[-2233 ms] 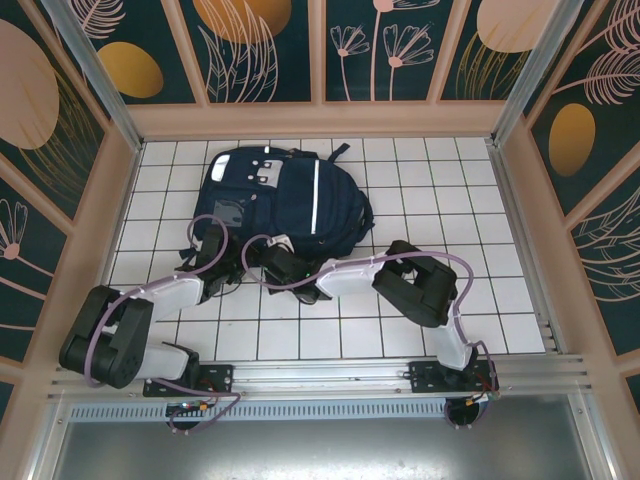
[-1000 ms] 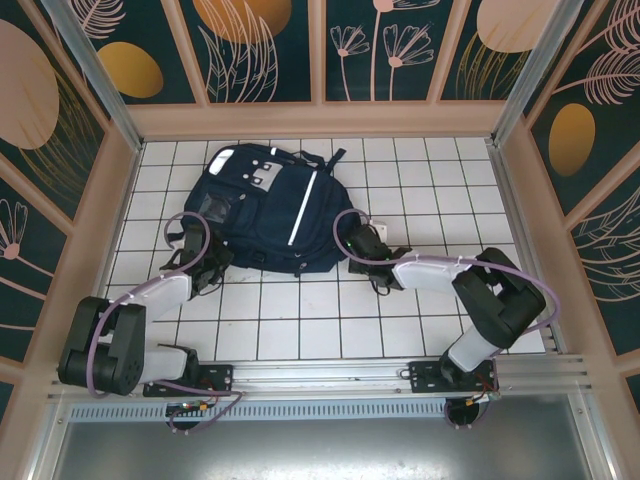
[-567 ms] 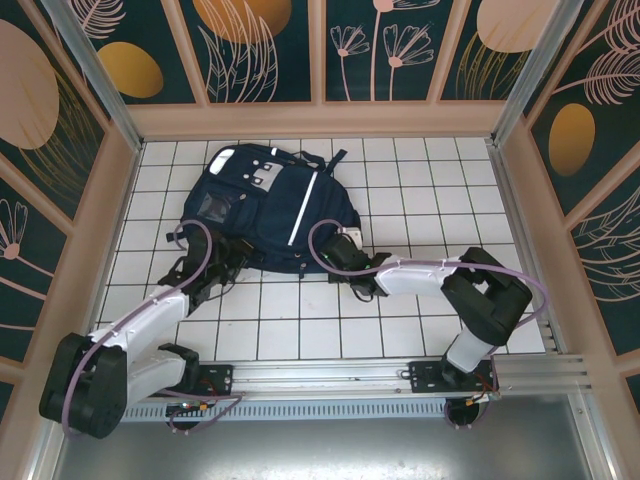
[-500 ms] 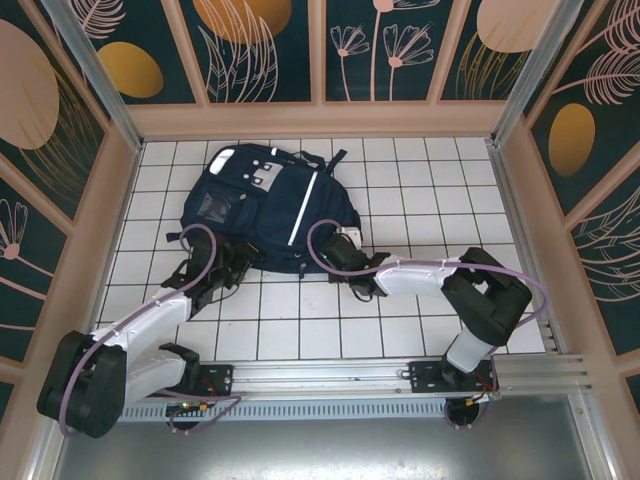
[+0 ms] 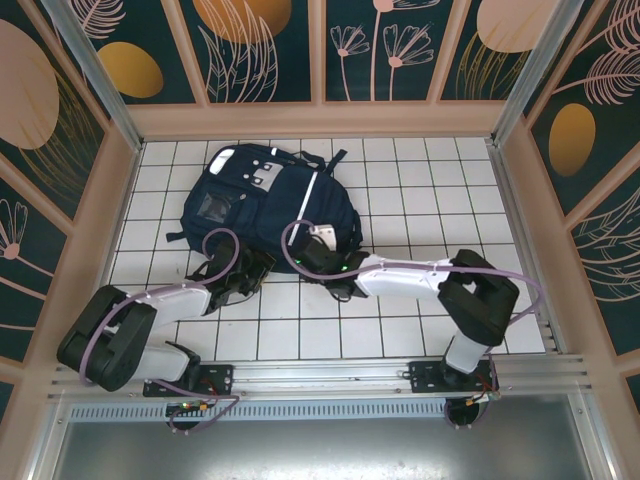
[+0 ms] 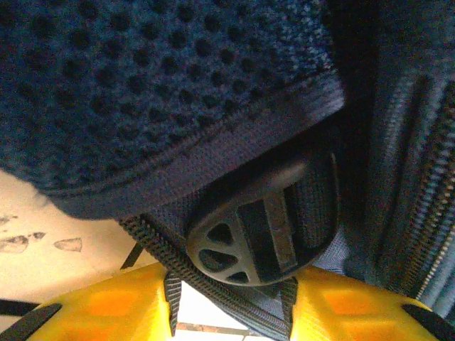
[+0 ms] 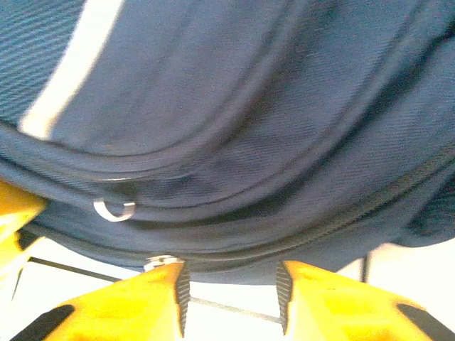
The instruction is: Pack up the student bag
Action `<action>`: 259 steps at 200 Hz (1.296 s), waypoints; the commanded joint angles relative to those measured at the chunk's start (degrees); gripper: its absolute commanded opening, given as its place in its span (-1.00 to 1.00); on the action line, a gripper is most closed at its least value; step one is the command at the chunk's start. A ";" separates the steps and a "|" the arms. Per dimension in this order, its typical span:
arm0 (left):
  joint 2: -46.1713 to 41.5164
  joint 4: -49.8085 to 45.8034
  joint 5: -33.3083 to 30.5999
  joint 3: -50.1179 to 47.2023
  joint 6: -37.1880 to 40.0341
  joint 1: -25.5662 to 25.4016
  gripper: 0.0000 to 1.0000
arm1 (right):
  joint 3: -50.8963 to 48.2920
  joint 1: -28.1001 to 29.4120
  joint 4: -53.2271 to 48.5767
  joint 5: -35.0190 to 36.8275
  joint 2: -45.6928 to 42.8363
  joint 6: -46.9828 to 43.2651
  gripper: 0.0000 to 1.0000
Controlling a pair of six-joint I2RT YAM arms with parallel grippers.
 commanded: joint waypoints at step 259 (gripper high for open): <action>-0.68 2.65 -0.52 -1.23 -0.69 -0.24 -0.14 | 12.71 3.28 -15.81 10.43 12.45 11.02 -0.37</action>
